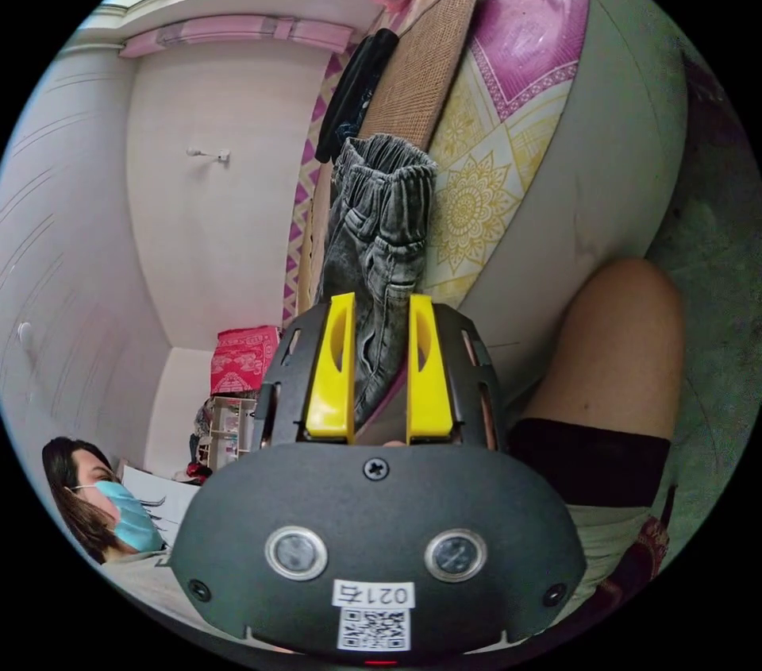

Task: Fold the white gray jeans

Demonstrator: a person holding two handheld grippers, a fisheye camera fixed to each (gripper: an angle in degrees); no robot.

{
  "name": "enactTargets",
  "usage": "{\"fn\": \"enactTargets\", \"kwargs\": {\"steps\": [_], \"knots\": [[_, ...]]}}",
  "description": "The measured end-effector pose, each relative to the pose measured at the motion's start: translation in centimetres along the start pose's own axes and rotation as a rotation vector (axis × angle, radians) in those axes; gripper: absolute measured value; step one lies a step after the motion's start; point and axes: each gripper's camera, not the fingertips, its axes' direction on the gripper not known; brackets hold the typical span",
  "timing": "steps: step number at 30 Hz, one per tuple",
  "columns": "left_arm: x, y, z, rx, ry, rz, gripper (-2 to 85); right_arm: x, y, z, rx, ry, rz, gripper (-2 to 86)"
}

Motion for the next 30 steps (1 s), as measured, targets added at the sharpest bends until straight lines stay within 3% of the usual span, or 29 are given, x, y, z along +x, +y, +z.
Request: {"fn": "enactTargets", "kwargs": {"steps": [12,30], "knots": [[-5.2,-2.7,1.3,0.043,-0.116,-0.05,8.2,3.0,1.8,2.1,-0.012,-0.016,0.002,9.0],[-12.5,-6.6,9.9,-0.125,-0.255,-0.101,12.4,8.0,3.5,7.5,-0.039,-0.055,0.036,8.7]]}}
